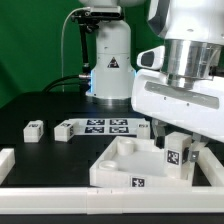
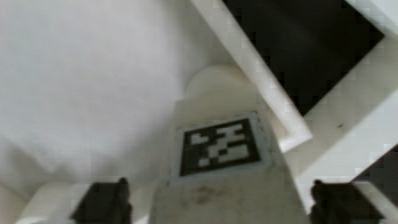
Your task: Assemble one leg
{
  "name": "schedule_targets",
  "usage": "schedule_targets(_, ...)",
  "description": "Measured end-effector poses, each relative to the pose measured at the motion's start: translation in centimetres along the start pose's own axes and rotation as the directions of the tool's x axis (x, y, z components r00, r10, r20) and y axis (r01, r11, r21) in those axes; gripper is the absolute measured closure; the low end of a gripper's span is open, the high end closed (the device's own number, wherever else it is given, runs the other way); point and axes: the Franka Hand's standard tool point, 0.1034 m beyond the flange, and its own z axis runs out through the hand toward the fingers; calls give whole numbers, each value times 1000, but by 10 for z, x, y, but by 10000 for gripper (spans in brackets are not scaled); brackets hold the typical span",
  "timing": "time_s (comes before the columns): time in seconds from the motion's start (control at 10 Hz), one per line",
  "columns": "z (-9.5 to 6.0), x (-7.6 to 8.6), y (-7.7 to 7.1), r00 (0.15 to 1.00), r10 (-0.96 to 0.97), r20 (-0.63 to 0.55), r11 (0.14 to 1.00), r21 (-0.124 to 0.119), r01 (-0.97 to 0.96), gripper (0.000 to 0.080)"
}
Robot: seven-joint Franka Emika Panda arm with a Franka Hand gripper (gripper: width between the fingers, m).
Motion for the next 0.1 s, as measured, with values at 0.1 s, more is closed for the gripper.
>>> schedule_targets(0.1,0,0,0,1000,0,0,1000,0,0,223)
